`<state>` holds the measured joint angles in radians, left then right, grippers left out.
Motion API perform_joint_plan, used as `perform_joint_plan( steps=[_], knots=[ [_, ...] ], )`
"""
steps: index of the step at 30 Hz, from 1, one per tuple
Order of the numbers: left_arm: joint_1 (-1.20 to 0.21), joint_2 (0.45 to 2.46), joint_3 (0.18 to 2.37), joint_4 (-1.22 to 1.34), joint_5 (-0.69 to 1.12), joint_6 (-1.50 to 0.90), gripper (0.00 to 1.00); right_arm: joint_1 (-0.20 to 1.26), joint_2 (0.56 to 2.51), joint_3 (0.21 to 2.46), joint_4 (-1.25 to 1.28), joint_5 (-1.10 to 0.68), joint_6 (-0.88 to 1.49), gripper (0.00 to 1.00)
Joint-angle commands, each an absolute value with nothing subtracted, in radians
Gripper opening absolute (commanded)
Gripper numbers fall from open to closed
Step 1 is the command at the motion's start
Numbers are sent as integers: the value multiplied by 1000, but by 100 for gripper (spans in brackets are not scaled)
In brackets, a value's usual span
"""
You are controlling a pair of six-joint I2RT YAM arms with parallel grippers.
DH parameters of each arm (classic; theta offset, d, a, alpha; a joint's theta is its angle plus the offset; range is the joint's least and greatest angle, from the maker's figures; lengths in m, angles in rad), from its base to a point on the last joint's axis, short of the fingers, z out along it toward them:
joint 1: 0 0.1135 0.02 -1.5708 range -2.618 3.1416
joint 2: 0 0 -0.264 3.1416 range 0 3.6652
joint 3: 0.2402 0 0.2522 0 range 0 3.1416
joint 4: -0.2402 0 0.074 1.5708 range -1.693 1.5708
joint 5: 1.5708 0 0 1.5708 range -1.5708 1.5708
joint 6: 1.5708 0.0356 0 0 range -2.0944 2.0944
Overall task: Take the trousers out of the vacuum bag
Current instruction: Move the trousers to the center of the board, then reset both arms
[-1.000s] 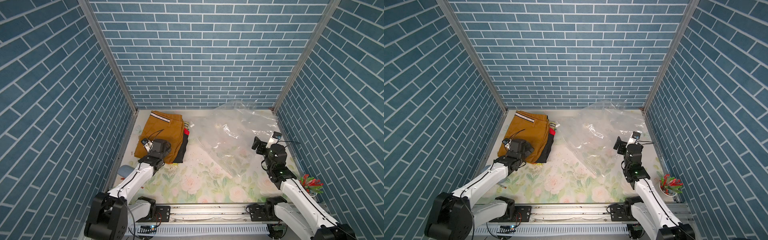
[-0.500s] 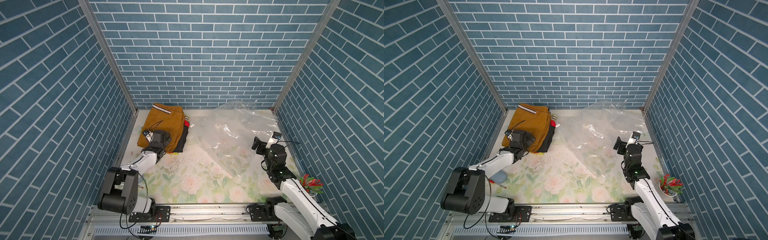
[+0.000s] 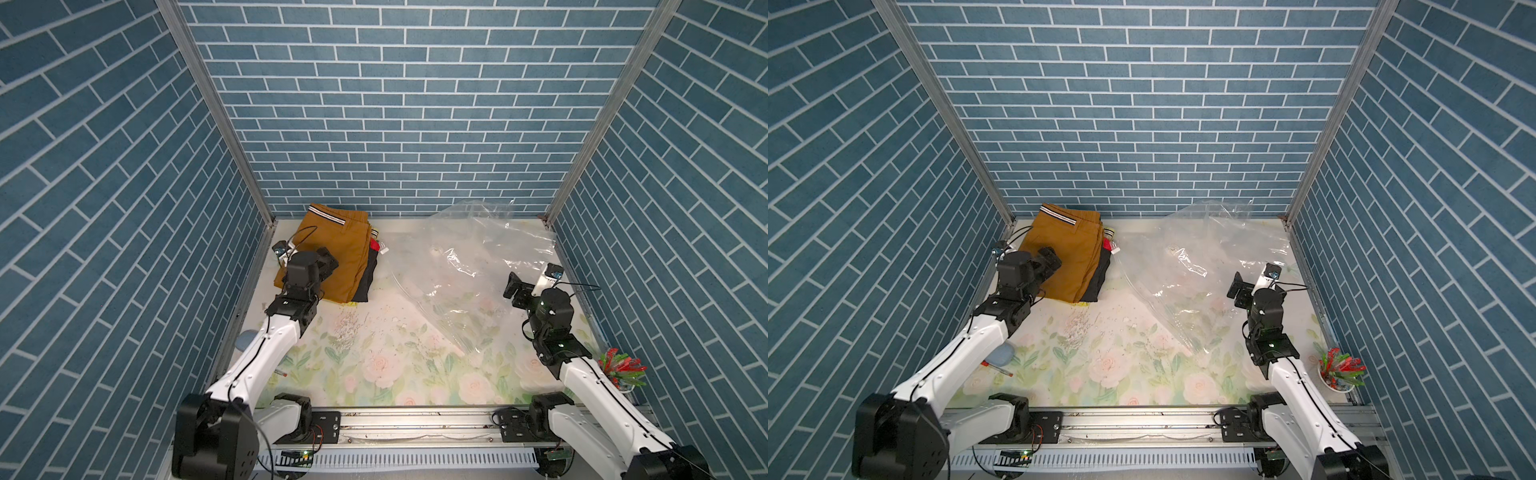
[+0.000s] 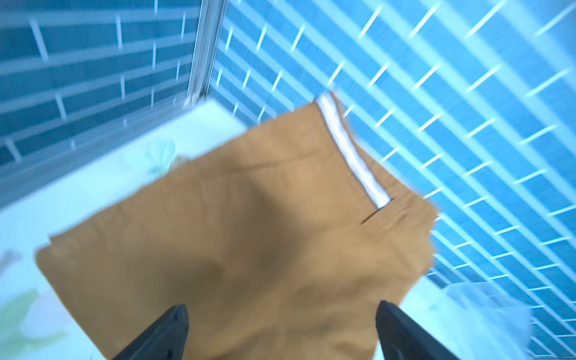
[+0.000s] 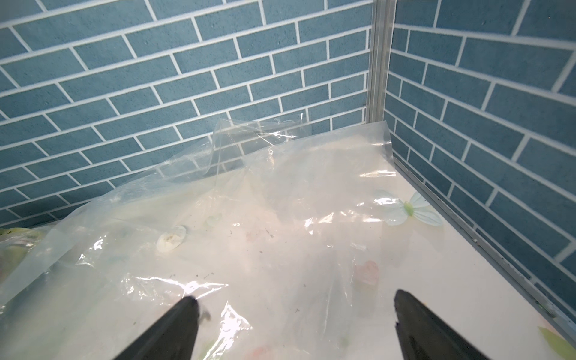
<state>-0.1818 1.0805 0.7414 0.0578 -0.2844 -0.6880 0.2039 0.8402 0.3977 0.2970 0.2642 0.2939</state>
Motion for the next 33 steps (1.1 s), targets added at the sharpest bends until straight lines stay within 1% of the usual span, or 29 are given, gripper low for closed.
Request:
perform_joint_plan(
  steps=[1,5,8,11,16,20,26,30,33],
  knots=[
    [-183,1025,671,79,-341,-567,100,200,835,379,367,290,245,100],
    [-183,970,592,144,-396,-468,100,199,856,330,438,296,201,100],
    [-183,930,515,245,-444,-420,100,193,886,286,548,312,160,100],
    [-182,917,442,337,-484,-367,100,188,946,268,652,334,119,100],
    [-178,955,396,422,-542,-302,100,183,1089,235,859,317,32,100],
    [-171,1002,330,585,-529,-194,100,172,1212,195,1056,321,-16,100],
    [-127,1052,233,855,-431,-103,100,153,1353,181,1222,298,-55,99],
    [-112,1122,200,983,-380,-69,100,112,1424,174,1293,242,-34,99],
    [-112,1196,151,1145,-369,-43,100,66,1477,160,1359,179,1,99]
  ],
)
